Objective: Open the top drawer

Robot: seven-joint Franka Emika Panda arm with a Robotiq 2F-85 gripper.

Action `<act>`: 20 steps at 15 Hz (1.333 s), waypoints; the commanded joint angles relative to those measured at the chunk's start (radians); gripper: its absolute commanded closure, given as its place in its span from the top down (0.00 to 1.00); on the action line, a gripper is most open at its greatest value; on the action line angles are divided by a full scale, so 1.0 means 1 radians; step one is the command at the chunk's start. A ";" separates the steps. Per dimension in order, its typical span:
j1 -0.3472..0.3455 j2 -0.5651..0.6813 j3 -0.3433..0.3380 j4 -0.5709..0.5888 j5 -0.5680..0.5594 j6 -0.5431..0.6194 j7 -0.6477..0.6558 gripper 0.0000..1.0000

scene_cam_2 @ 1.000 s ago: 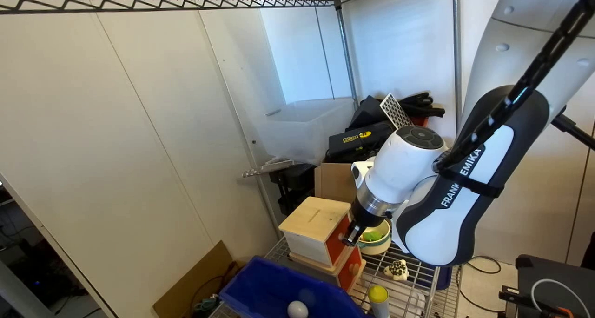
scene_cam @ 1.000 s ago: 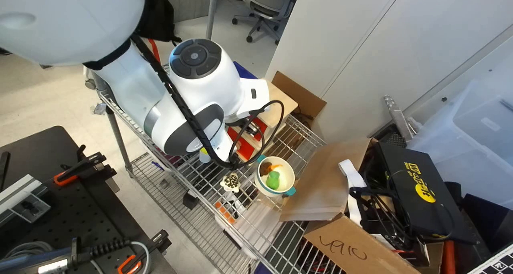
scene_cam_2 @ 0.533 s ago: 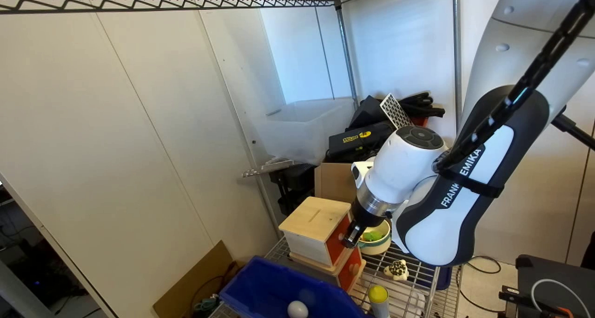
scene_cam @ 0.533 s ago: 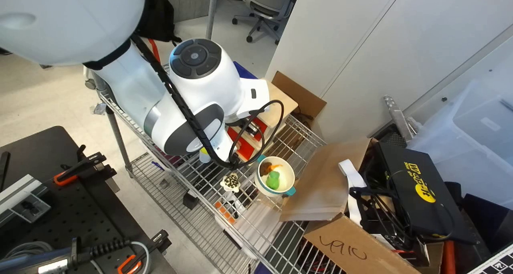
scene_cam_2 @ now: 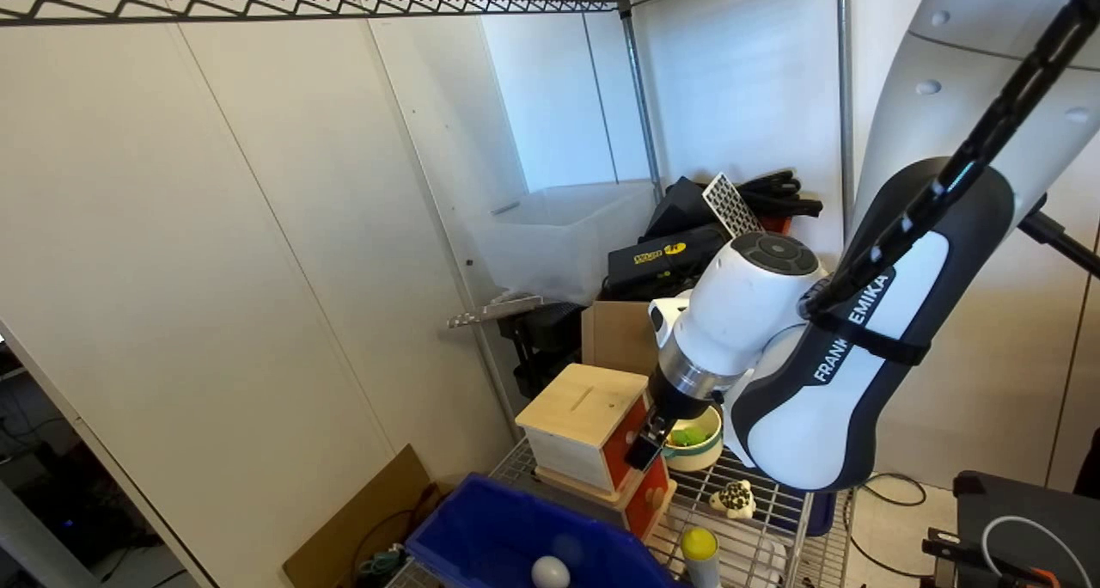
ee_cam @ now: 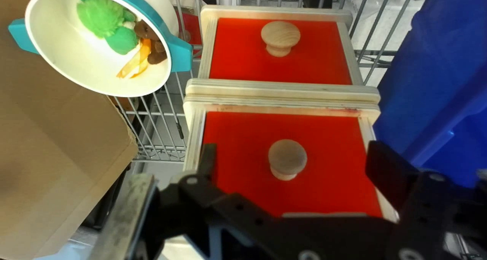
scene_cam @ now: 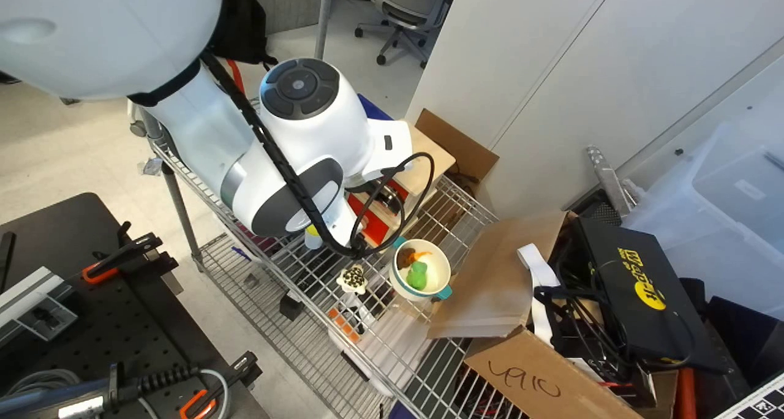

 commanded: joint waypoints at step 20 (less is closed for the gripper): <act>0.021 0.023 -0.005 0.054 0.024 -0.054 -0.022 0.08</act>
